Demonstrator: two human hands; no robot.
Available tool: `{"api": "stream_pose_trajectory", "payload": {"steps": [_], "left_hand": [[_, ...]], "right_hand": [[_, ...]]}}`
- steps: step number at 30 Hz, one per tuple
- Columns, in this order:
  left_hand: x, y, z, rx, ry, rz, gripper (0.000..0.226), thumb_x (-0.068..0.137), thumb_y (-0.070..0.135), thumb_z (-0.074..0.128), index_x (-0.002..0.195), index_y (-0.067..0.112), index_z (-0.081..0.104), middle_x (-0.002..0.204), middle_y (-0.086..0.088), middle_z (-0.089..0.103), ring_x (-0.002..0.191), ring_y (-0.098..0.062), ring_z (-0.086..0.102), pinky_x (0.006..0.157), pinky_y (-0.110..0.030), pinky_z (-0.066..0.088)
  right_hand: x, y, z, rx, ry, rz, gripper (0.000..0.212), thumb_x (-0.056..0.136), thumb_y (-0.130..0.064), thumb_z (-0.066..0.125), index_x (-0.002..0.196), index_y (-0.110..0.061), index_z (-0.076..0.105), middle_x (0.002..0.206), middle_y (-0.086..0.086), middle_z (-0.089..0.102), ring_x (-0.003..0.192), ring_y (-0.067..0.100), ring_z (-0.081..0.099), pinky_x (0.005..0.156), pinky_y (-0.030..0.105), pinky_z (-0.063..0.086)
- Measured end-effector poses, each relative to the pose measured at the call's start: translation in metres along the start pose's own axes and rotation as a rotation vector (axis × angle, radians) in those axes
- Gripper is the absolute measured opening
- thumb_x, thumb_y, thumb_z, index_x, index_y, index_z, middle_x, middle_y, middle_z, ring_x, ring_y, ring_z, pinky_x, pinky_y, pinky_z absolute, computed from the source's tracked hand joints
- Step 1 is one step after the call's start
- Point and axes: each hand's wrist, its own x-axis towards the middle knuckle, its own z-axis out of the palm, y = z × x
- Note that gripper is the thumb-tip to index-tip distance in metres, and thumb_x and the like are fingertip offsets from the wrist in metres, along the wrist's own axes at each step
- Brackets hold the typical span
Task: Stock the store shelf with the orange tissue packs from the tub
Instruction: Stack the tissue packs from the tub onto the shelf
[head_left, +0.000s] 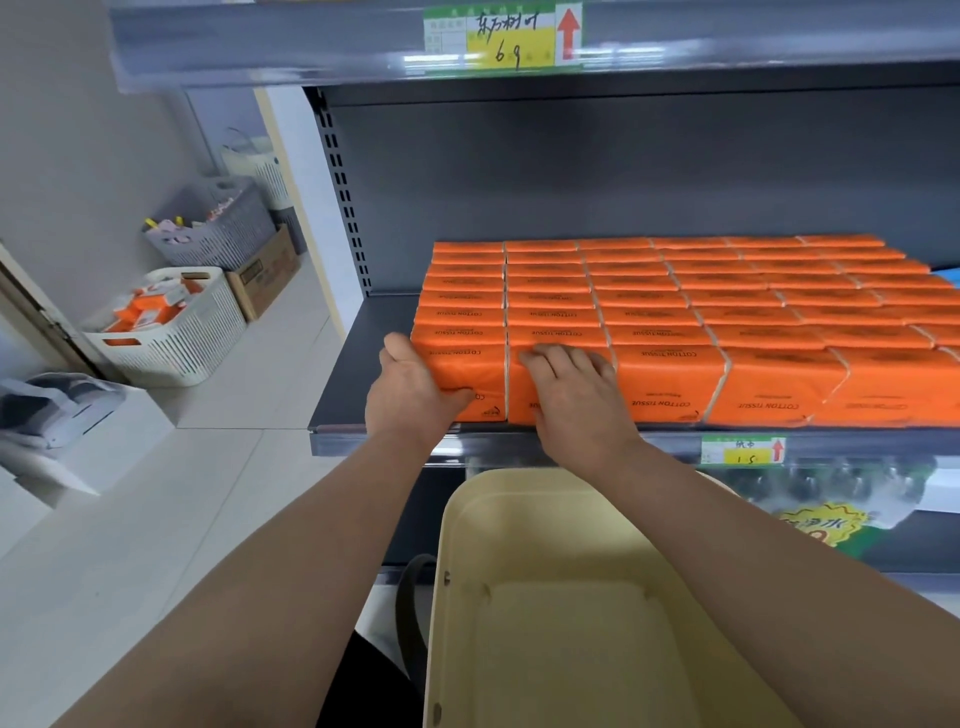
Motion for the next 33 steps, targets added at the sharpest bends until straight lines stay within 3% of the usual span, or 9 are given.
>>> {"api": "stream_pose_trajectory", "payload": {"steps": [5,11,15,18,22,26,33], "left_hand": [[-0.006,-0.005,-0.006,-0.012,-0.026,0.029,0.064,0.073,0.030,0.079,0.099,0.017,0.022,0.101,-0.006,0.046,0.083,-0.029,0.060,0.066,-0.039,0.047],[-0.039,-0.002,-0.009,-0.081,0.104,0.055,0.044,0.084,0.021,0.066,0.108,0.010,0.030,0.113,-0.010,0.044,0.096,-0.029,0.052,0.070,-0.039,0.045],[-0.075,-0.007,-0.010,-0.040,0.153,0.065,0.031,0.084,0.010,0.058,0.107,0.007,0.037,0.113,-0.012,0.044,0.101,-0.028,0.049,0.075,-0.039,0.047],[-0.099,-0.016,-0.001,0.157,-0.087,0.025,0.028,0.085,0.013,0.054,0.109,0.008,0.040,0.115,-0.011,0.045,0.100,-0.031,0.054,0.072,-0.039,0.045],[-0.125,-0.024,0.012,0.464,-0.410,0.007,0.037,0.089,0.021,0.053,0.120,0.006,0.038,0.126,-0.011,0.041,0.109,-0.030,0.055,0.075,-0.036,0.042],[-0.141,-0.025,0.022,0.540,-0.507,0.021,0.039,0.091,0.020,0.050,0.123,0.005,0.035,0.127,-0.011,0.043,0.104,-0.028,0.058,0.076,-0.036,0.048],[-0.166,-0.027,0.026,0.531,-0.479,-0.004,0.056,0.091,0.012,0.043,0.140,-0.003,0.019,0.137,-0.019,0.040,0.112,-0.035,0.056,0.084,-0.042,0.048]], "right_hand": [[-0.002,0.000,-0.006,0.052,-0.009,-0.005,0.073,0.075,-0.005,0.069,0.141,-0.017,0.040,0.142,0.004,0.043,0.132,0.024,0.038,0.114,0.046,0.023],[-0.035,0.004,-0.013,0.018,0.089,-0.035,0.064,0.066,0.000,0.071,0.127,-0.015,0.055,0.132,0.007,0.053,0.120,0.028,0.051,0.100,0.047,0.038],[-0.073,0.011,-0.019,-0.013,-0.095,0.003,0.053,0.080,-0.008,0.059,0.131,-0.021,0.051,0.132,0.001,0.049,0.121,0.023,0.046,0.100,0.040,0.035],[-0.110,0.020,-0.012,-0.051,-0.308,0.073,0.052,0.086,-0.013,0.051,0.137,-0.022,0.042,0.141,0.001,0.038,0.131,0.021,0.034,0.106,0.037,0.027],[-0.156,0.038,-0.013,-0.121,-0.444,0.150,0.056,0.086,-0.013,0.050,0.139,-0.020,0.038,0.150,0.007,0.028,0.140,0.025,0.023,0.110,0.042,0.025],[-0.194,0.051,-0.023,-0.171,-0.511,0.202,0.054,0.087,-0.018,0.051,0.139,-0.018,0.038,0.151,0.010,0.024,0.143,0.029,0.013,0.113,0.045,0.020],[-0.244,0.053,-0.034,-0.176,-0.580,0.355,0.050,0.089,-0.018,0.049,0.138,-0.019,0.038,0.155,0.010,0.014,0.146,0.032,0.001,0.117,0.051,0.012]]}}
